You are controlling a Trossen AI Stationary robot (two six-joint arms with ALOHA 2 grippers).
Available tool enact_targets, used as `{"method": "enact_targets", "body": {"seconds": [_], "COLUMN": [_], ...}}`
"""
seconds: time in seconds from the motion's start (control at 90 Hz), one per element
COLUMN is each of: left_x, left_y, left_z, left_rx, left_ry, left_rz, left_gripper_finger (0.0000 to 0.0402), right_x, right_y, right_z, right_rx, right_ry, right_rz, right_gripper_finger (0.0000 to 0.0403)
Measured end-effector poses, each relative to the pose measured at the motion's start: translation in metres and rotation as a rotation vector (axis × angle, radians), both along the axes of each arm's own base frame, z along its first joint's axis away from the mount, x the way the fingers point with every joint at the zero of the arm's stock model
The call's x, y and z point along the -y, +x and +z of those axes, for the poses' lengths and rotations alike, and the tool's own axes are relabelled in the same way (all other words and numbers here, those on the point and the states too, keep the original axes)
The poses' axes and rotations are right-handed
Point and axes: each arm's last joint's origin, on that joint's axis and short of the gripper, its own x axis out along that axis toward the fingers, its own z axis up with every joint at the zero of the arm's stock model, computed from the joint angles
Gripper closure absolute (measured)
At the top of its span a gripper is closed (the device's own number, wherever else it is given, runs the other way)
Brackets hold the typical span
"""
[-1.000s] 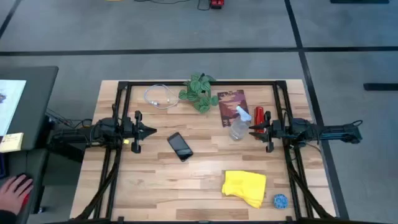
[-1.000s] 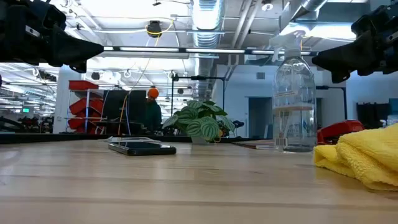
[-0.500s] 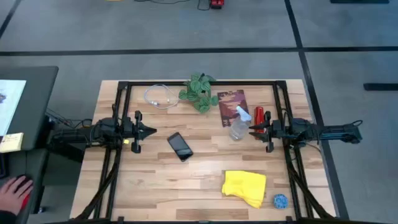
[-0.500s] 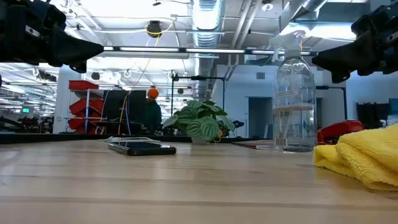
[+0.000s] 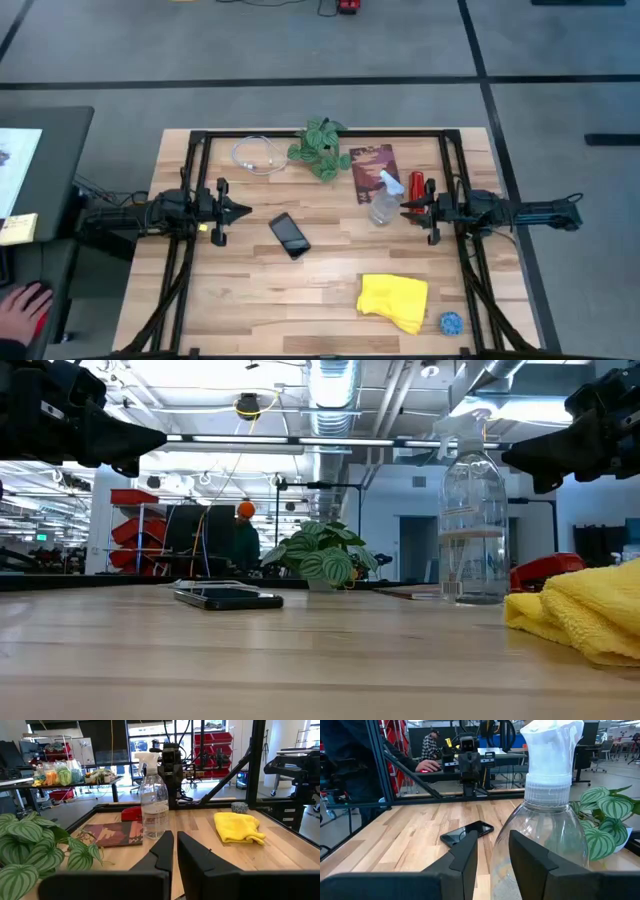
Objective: Apply microfiber cloth
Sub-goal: Return to home position
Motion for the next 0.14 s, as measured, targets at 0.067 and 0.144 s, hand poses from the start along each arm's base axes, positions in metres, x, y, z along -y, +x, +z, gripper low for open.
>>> {"method": "enact_targets", "body": {"seconds": [0.067,0.144], "left_x": [0.0000,0.0000], "left_y": [0.0000,0.0000], "left_z": [-0.0001,0.0001], "left_rx": [0.000,0.000], "left_ry": [0.000,0.000], "left_rz": [0.000,0.000], "left_gripper_finger": [0.0402,0.0402], "right_x": [0.0000,0.0000], "right_y": [0.0000,0.0000], "right_z": [0.0000,0.0000], "right_rx": [0.000,0.000], "right_ry": [0.000,0.000], "right_rz": [0.000,0.000], "right_gripper_finger": [0.0305,0.0305]}}
